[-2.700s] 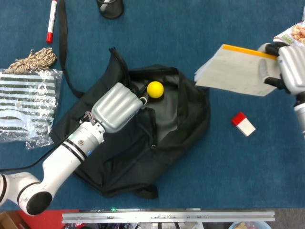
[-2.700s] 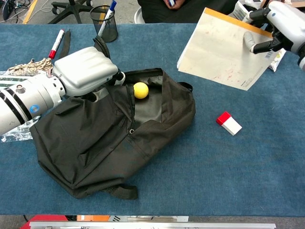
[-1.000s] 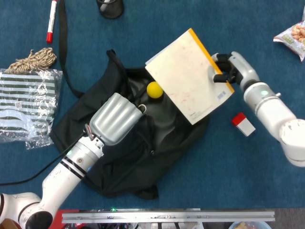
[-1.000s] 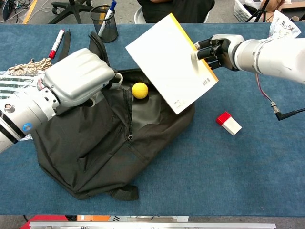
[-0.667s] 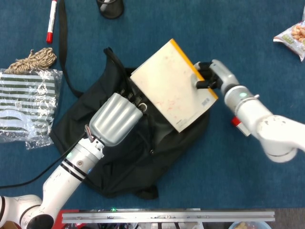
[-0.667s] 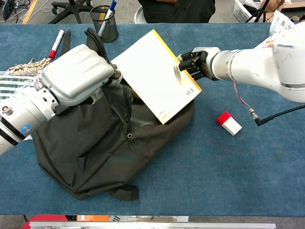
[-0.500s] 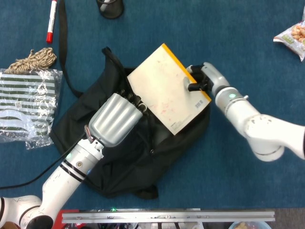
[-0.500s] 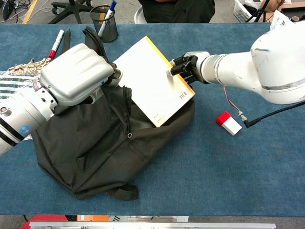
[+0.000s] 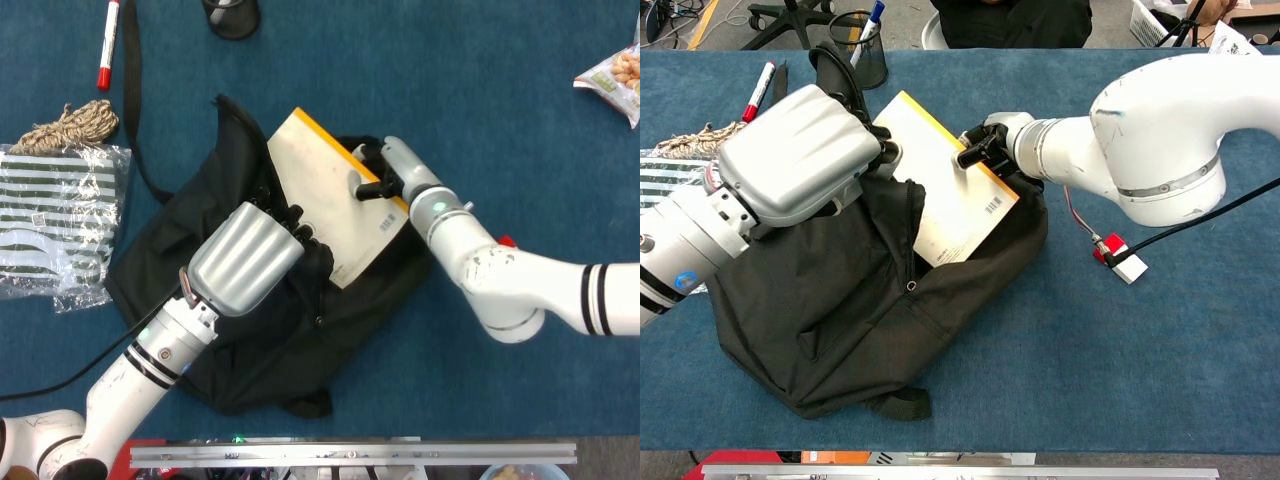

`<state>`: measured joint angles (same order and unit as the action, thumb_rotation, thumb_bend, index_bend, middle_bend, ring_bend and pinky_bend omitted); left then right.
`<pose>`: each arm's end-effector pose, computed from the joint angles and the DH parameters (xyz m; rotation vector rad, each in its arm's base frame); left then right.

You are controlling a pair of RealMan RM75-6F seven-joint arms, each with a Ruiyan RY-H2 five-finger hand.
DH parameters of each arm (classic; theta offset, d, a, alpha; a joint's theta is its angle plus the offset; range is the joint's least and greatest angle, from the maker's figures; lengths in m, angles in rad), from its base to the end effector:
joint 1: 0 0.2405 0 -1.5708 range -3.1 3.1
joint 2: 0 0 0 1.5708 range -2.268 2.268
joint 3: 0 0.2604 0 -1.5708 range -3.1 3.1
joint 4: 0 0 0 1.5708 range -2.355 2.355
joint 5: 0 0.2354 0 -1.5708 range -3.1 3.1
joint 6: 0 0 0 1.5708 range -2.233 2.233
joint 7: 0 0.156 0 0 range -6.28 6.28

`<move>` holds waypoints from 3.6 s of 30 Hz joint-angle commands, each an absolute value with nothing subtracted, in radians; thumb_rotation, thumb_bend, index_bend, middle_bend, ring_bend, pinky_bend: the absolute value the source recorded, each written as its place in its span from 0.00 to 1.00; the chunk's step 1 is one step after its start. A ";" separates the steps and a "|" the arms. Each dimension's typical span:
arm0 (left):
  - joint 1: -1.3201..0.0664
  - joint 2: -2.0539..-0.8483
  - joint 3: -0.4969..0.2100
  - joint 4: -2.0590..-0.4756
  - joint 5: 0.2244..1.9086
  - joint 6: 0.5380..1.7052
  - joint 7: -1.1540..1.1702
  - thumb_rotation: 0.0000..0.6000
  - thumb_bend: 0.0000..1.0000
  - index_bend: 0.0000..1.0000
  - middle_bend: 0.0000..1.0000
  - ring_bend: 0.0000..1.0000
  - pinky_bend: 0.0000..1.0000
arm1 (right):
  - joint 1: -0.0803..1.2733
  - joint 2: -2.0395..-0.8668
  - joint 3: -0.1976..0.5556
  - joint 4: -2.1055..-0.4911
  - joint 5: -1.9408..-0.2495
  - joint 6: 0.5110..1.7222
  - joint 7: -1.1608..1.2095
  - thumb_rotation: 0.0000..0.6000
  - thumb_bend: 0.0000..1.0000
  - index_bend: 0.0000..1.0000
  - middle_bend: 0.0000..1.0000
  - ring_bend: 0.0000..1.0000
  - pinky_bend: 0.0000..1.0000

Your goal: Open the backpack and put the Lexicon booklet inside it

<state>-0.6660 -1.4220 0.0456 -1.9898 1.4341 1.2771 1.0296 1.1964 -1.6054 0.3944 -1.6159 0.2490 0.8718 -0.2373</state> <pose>-0.0759 0.2323 -0.0031 -2.0441 -0.2190 -0.9276 -0.0312 -0.3631 -0.0976 1.2308 -2.1940 0.7330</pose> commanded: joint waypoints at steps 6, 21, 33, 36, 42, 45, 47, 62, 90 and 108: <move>-0.652 -1.424 0.031 -1.970 1.461 1.274 1.056 1.00 0.47 0.51 0.49 0.46 0.43 | 1.203 -1.613 0.400 -1.657 0.227 0.926 -0.278 1.00 0.53 0.80 0.59 0.47 0.61; -0.625 -1.424 0.004 -1.968 1.462 1.258 1.073 1.00 0.47 0.51 0.49 0.45 0.43 | 1.170 -1.576 0.392 -1.665 0.258 0.981 -0.382 1.00 0.53 0.80 0.59 0.47 0.62; -0.610 -1.417 -0.008 -1.977 1.477 1.251 1.083 1.00 0.47 0.52 0.49 0.44 0.43 | 1.191 -1.642 0.424 -1.638 0.267 0.966 -0.431 1.00 0.52 0.80 0.59 0.47 0.62; -0.605 -1.419 -0.007 -1.978 1.482 1.250 1.090 1.00 0.47 0.52 0.49 0.44 0.43 | 1.199 -1.651 0.432 -1.633 0.282 0.957 -0.451 1.00 0.52 0.80 0.59 0.47 0.62; -0.595 -1.417 -0.013 -1.984 1.488 1.253 1.095 1.00 0.47 0.52 0.49 0.42 0.43 | 1.201 -1.655 0.456 -1.631 0.287 0.939 -0.463 1.00 0.53 0.80 0.58 0.47 0.62; -0.591 -1.416 -0.020 -1.988 1.483 1.253 1.093 1.00 0.47 0.52 0.49 0.42 0.44 | 1.202 -1.661 0.461 -1.625 0.294 0.928 -0.466 1.00 0.53 0.80 0.58 0.47 0.62; -0.587 -1.416 -0.021 -1.990 1.483 1.254 1.098 1.00 0.47 0.52 0.49 0.42 0.44 | 1.203 -1.666 0.467 -1.622 0.309 0.914 -0.469 1.00 0.53 0.80 0.58 0.47 0.62; -0.564 -1.408 -0.029 -1.996 1.482 1.261 1.104 1.00 0.47 0.52 0.49 0.42 0.45 | 1.179 -1.624 0.476 -1.615 0.332 0.746 -0.460 1.00 0.48 0.42 0.35 0.26 0.43; -0.576 -1.413 -0.055 -2.013 1.441 1.209 1.081 1.00 0.47 0.30 0.39 0.37 0.45 | 1.033 -1.291 0.391 -1.787 -0.001 0.584 -0.205 1.00 0.45 0.05 0.12 0.03 0.20; -0.592 -1.433 -0.077 -2.045 1.444 1.196 0.947 0.99 0.16 0.00 0.17 0.26 0.43 | 0.929 -1.120 0.360 -1.806 -0.212 0.603 -0.025 1.00 0.45 0.05 0.13 0.03 0.21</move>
<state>-0.5955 -1.4341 -0.0781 -2.0409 1.4469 1.1911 0.9426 0.9319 -1.1256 0.3674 -1.8054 -0.2030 0.5997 -0.0273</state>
